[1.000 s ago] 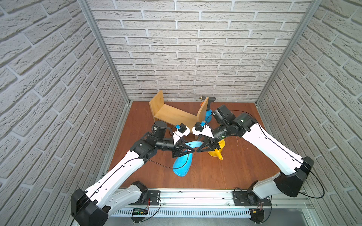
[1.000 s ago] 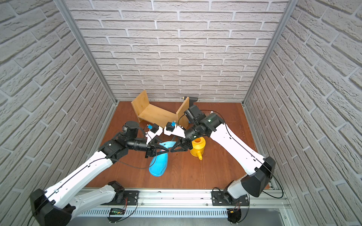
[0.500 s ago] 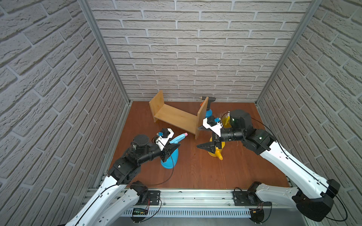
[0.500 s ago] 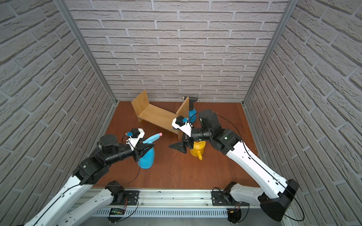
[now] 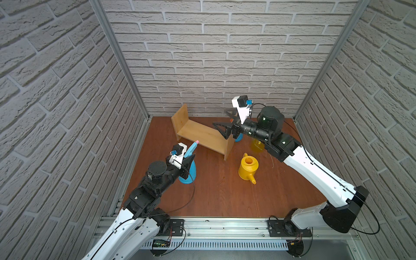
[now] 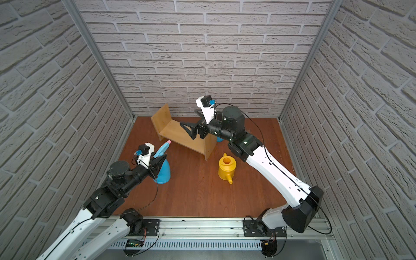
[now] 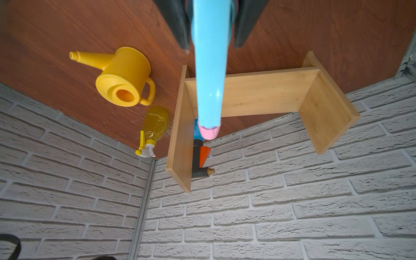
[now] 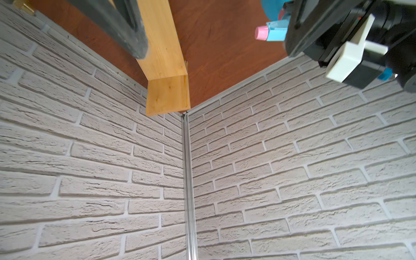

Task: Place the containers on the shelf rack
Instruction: 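Pick up a container from the center of the board, then place the container on the shelf.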

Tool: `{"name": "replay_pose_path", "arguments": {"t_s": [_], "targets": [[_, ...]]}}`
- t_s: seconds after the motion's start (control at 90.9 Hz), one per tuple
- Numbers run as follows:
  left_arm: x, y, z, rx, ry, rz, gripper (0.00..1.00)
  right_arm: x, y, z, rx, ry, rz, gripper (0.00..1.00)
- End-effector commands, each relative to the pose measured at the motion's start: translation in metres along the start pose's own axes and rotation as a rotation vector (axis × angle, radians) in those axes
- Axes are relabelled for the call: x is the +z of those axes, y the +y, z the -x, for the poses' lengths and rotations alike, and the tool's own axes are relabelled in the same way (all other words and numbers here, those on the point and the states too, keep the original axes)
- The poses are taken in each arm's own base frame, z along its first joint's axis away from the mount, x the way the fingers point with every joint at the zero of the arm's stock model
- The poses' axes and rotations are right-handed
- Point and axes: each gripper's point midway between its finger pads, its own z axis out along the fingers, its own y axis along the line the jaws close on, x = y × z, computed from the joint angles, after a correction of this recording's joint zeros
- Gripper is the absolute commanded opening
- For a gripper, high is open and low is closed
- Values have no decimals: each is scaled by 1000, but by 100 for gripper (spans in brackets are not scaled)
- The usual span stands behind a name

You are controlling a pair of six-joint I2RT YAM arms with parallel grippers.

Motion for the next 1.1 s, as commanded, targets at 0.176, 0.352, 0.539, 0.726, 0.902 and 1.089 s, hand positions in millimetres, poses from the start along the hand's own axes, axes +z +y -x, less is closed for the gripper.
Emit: {"name": "replay_pose_path", "arguments": {"t_s": [0.176,0.352,0.539,0.726,0.902,1.089], "targets": [[-8,12,35,-40,-114,65,0,17,-1,41,40,-103,-8,100],[0,16,39,-41,-125,86,0,15,-3,43,43,-105,-20,100],[13,17,47,-32,-155,94,0,12,-12,42,96,-100,-75,99],[21,16,54,-8,-177,94,0,11,-25,38,240,-111,-116,99],[30,20,46,1,-153,109,0,12,-26,44,183,-124,-122,99],[43,32,39,-26,-142,146,0,0,-33,42,152,-91,-201,99]]}}
